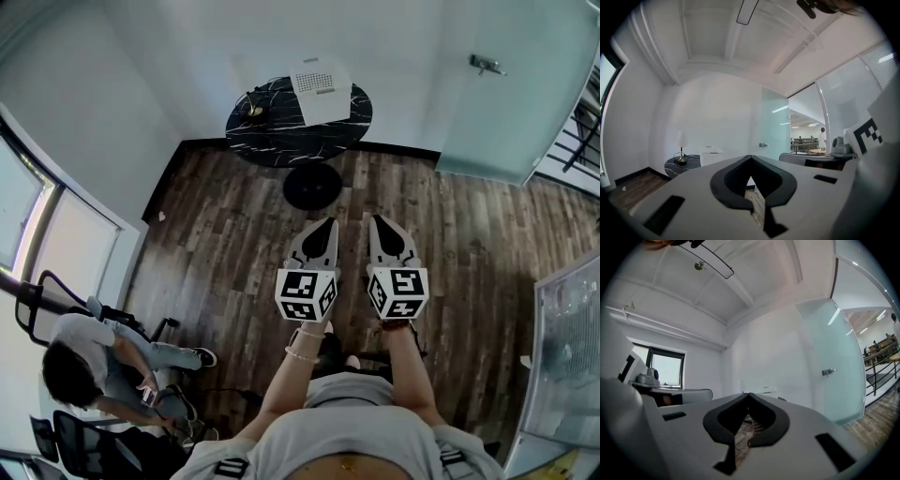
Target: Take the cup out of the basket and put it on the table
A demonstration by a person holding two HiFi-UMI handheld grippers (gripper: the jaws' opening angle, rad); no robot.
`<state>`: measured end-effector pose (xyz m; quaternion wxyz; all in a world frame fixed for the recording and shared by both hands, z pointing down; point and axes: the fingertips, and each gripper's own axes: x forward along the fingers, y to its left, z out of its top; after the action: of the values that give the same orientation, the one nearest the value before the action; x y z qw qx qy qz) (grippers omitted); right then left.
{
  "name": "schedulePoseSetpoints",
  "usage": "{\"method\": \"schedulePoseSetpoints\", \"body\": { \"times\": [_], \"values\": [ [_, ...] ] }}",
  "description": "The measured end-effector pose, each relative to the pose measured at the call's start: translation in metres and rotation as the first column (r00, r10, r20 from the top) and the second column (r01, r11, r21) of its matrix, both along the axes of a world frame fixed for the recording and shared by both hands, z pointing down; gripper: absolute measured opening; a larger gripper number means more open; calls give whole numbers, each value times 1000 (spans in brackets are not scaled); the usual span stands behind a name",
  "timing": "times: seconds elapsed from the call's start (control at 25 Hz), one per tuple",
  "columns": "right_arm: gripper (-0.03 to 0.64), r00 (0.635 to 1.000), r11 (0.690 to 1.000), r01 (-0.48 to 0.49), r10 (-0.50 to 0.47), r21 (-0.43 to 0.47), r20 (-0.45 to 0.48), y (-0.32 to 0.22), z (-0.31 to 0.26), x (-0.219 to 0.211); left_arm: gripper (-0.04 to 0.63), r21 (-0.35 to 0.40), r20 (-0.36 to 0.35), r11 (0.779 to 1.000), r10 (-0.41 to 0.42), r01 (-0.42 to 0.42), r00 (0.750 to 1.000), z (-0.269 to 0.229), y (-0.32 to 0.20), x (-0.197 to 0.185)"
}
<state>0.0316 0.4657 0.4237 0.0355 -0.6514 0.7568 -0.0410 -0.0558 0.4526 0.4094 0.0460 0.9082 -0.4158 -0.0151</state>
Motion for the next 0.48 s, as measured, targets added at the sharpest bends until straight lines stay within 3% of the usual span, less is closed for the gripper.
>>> {"method": "schedulePoseSetpoints", "body": {
  "times": [0.48],
  "values": [
    [8,999,999,-46,46,2,-6,-62,-4,0,6,3,-2,997,72,-72,997,-4,-65,7]
  ]
}}
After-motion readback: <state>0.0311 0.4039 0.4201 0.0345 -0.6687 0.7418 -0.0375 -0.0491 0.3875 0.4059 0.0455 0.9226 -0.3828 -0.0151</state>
